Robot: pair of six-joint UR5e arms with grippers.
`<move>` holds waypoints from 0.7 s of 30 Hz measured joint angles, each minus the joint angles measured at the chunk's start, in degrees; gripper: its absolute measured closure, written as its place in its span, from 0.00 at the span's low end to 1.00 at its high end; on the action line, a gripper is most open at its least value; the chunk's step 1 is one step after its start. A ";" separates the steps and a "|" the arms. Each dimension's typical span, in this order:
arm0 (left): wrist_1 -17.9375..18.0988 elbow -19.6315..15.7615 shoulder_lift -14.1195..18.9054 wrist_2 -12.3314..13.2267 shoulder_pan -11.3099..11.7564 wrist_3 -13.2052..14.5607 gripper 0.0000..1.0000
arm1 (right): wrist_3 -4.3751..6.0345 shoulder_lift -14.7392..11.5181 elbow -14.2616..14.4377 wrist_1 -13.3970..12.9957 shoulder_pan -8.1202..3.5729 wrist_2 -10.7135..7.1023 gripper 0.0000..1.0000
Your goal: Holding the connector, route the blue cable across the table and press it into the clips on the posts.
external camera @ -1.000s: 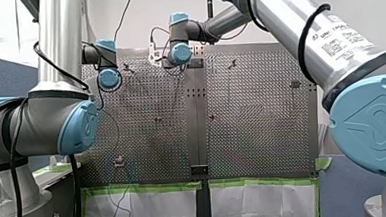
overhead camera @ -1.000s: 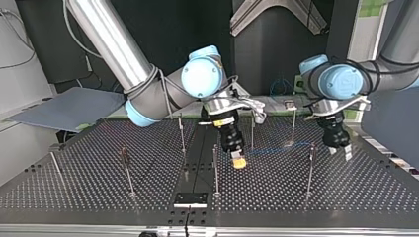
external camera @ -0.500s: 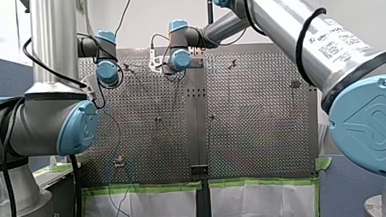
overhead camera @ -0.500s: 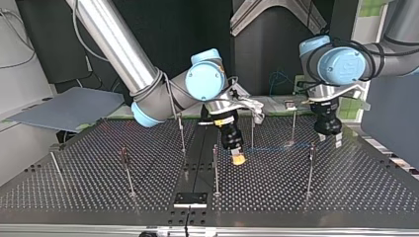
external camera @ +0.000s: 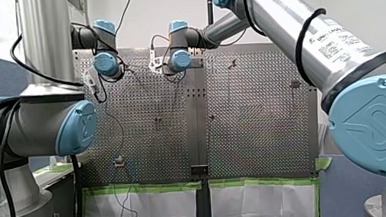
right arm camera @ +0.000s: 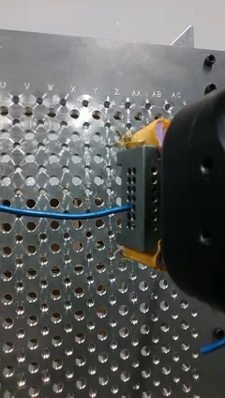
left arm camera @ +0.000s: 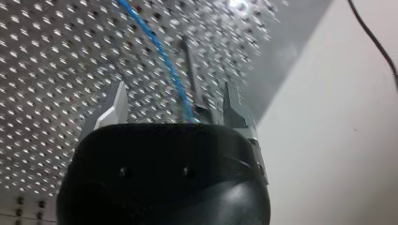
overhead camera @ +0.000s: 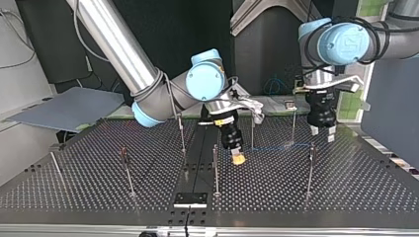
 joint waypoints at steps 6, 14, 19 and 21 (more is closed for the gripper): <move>0.89 0.01 2.61 0.21 -1.09 1.48 0.00 | 0.00 0.01 0.00 0.00 0.00 -0.01 1.00; 2.29 0.05 2.39 3.45 -2.50 5.37 0.00 | 0.00 0.02 0.00 0.09 0.00 -0.01 1.00; 3.61 0.09 2.01 4.57 -2.93 7.73 0.00 | 0.00 0.02 0.00 0.09 -0.07 -0.04 1.00; 4.13 0.18 1.94 4.88 -3.07 8.72 0.00 | 0.00 0.02 0.00 0.08 -0.07 -0.07 1.00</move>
